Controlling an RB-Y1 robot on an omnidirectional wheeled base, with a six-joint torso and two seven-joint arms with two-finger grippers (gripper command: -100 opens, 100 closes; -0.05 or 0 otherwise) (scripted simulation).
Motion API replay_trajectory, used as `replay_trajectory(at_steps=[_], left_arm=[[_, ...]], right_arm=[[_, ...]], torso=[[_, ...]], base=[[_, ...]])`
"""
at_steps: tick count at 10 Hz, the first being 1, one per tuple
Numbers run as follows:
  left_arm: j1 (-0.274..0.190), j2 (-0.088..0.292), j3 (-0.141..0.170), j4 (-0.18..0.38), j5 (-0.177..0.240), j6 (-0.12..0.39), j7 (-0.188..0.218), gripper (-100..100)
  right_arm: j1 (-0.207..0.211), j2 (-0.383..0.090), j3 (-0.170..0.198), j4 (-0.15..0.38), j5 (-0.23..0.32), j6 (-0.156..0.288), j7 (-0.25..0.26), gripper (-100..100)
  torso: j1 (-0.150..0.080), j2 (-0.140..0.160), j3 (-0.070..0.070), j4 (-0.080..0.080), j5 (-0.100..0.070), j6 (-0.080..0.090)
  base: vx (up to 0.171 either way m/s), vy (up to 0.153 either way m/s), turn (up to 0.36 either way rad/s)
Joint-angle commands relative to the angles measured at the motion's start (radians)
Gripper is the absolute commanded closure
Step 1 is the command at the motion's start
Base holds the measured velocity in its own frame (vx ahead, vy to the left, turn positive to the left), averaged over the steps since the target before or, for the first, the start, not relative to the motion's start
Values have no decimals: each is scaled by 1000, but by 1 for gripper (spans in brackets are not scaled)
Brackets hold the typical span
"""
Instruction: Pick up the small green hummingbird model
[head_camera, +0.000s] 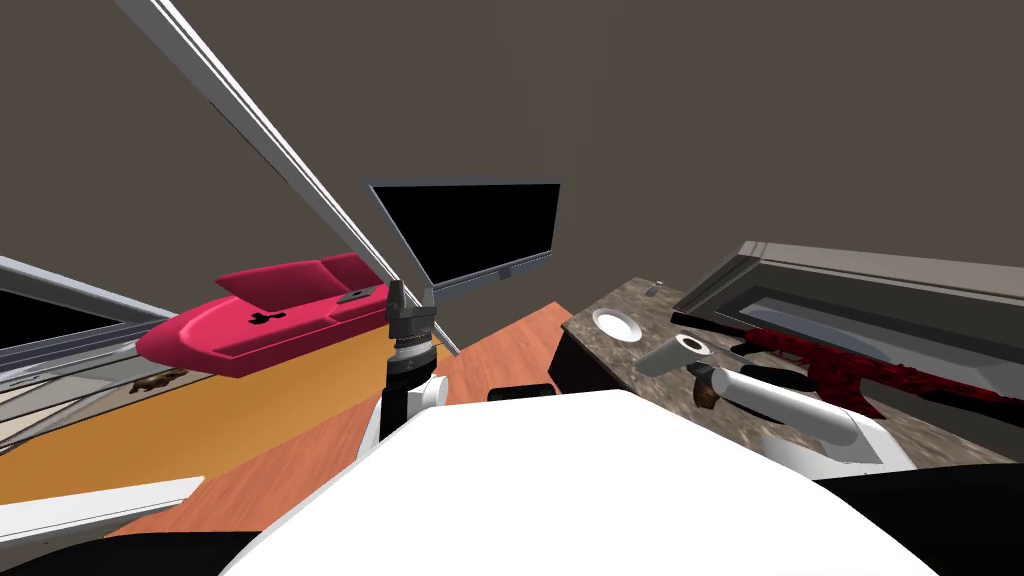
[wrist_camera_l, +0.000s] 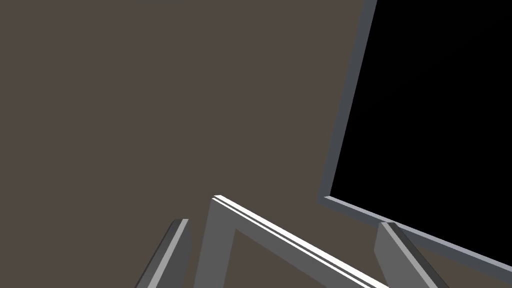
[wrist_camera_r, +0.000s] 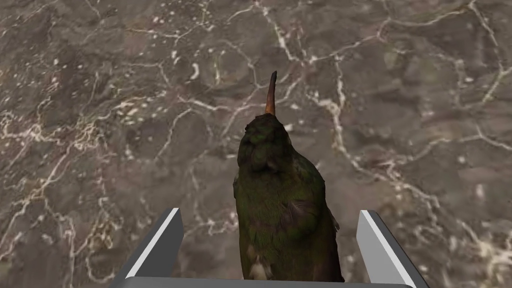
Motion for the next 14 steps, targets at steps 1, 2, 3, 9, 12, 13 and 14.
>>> replay_trajectory(at_steps=[1,2,3,9,12,13,14], left_arm=[[0,0,0,0,0,0,0,0],[0,0,0,0,0,0,0,0],[0,0,0,0,0,0,0,0],[0,0,0,0,0,0,0,0],[0,0,0,0,0,0,0,0],[0,0,0,0,0,0,0,0],[0,0,0,0,0,0,0,0]], right_arm=[[-24,-8,-11,36,13,-5,-3,-100],[-13,-5,-7,23,7,-4,-1,-100],[-15,-6,-8,26,7,-6,-1,100],[5,1,2,-8,-3,2,0,100],[49,15,21,-74,-28,12,6,100],[63,20,27,-96,-36,16,8,100],[78,25,34,-118,-44,19,9,100]], torso=[[0,0,0,0,0,0],[0,0,0,0,0,0],[0,-1,-1,0,0,0],[0,-4,-2,-1,0,0],[-1,-8,-4,-1,1,1],[0,-9,-5,-1,1,1],[0,-9,-5,-1,1,0]], base=[[-70,14,112],[-32,3,22],[-6,0,-14],[7,0,-23],[85,-10,-142],[78,-9,-109],[70,-8,-103]])
